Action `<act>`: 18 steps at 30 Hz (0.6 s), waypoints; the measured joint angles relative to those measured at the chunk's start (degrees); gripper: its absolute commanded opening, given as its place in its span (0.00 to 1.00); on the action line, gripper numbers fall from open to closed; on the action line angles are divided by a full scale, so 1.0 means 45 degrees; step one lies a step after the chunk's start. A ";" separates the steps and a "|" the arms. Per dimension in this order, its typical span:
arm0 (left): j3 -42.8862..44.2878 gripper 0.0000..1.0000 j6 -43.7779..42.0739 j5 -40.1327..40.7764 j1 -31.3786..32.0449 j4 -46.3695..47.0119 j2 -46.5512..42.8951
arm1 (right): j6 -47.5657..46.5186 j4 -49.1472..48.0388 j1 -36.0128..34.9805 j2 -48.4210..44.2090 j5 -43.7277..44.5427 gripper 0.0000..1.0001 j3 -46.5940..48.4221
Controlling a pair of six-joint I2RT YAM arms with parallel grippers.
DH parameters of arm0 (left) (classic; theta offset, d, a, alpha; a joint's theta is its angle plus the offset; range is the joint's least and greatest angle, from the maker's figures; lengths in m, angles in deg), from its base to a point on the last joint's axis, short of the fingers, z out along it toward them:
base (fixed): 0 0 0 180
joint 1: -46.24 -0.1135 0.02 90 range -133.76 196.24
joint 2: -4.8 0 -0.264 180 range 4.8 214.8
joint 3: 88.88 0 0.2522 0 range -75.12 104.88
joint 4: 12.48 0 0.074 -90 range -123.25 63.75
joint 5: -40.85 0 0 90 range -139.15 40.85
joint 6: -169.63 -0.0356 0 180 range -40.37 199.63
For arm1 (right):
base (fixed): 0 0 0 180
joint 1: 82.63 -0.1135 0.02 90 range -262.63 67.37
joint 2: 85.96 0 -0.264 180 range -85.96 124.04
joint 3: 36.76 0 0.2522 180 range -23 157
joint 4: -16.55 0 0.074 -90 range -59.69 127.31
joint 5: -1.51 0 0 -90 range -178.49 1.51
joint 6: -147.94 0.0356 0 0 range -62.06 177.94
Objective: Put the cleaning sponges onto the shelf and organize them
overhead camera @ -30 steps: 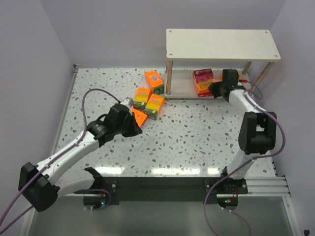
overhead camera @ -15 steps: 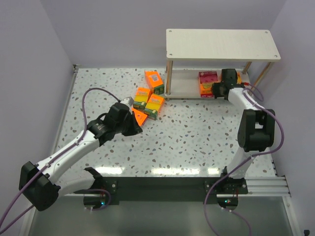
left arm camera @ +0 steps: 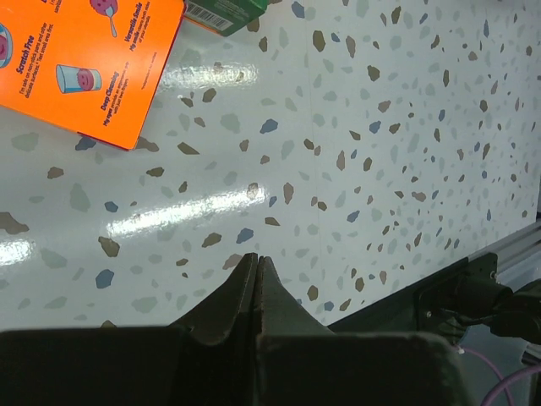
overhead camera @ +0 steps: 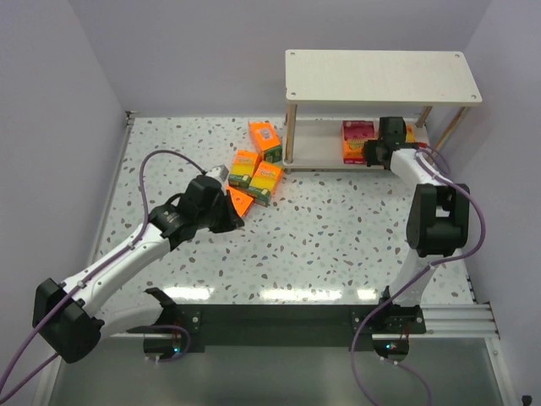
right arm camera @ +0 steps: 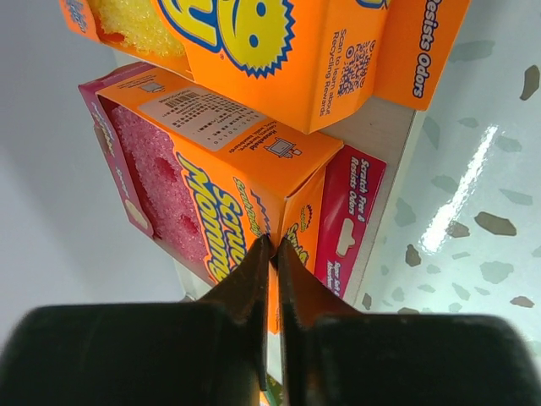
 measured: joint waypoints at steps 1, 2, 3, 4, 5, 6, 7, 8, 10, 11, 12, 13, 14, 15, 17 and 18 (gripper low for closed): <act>0.0029 0.00 0.0000 0.0010 -0.0019 -0.0005 0.0000 | 0.0049 -0.0039 0.0000 0.0010 -0.0010 0.17 0.0000; 0.0058 0.00 0.0000 0.0010 -0.0044 -0.0024 -0.0005 | 0.0078 -0.0073 0.0000 0.0010 -0.0029 0.22 0.0000; 0.0087 0.00 -0.0005 0.0010 -0.0078 -0.0029 -0.0005 | 0.0073 -0.0121 0.0000 0.0010 -0.0068 0.32 0.0000; 0.0112 0.00 -0.0005 0.0015 -0.0102 -0.0039 -0.0010 | 0.0092 -0.0243 0.0000 -0.0005 -0.0097 0.36 -0.0039; 0.0151 0.00 -0.0010 0.0019 -0.0121 -0.0063 -0.0010 | 0.0068 -0.0466 0.0000 -0.0063 -0.0121 0.44 -0.0165; 0.0189 0.00 -0.0015 0.0039 -0.0141 -0.0078 -0.0010 | 0.0044 -0.0690 0.0000 -0.0189 -0.0175 0.48 -0.0413; 0.0243 0.00 -0.0039 0.0044 -0.0160 -0.0102 -0.0010 | -0.0015 -0.0855 0.0000 -0.0403 -0.0233 0.51 -0.0719; 0.0311 0.00 -0.0102 0.0049 -0.0189 -0.0136 -0.0010 | -0.0078 -0.0947 -0.0005 -0.0607 -0.0321 0.56 -0.0976; 0.0437 0.00 -0.0151 0.0058 -0.0257 -0.0185 -0.0010 | -0.0214 -0.1175 0.0000 -0.1185 -0.0539 0.61 -0.1545; 0.0491 0.00 -0.0180 0.0078 -0.0301 -0.0189 -0.0010 | -0.0311 -0.1287 0.0000 -0.1525 -0.0651 0.66 -0.1812; 0.0529 0.03 -0.0243 0.0102 -0.0350 -0.0189 -0.0010 | -0.0418 -0.1433 0.0000 -0.1909 -0.0797 0.67 -0.2084; 0.0554 0.05 -0.0311 0.0131 -0.0403 -0.0194 -0.0010 | -0.0544 -0.1559 0.0000 -0.2307 -0.0899 0.69 -0.2331; 0.0563 0.07 -0.0413 0.0151 -0.0481 -0.0199 -0.0010 | -0.0724 -0.1685 0.0000 -0.2739 -0.1127 0.70 -0.2555; 0.0568 0.08 -0.0505 0.0180 -0.0588 -0.0204 -0.0010 | -0.0967 -0.1763 0.0000 -0.3167 -0.1248 0.70 -0.2730; 0.0568 0.16 -0.0772 0.0272 -0.0782 -0.0194 -0.0010 | -0.1647 -0.1783 0.0000 -0.4051 -0.1797 0.70 -0.3002; 0.0568 0.21 -0.0903 0.0287 -0.1112 -0.0189 -0.0005 | -0.1928 -0.1739 0.0000 -0.4396 -0.1991 0.70 -0.3070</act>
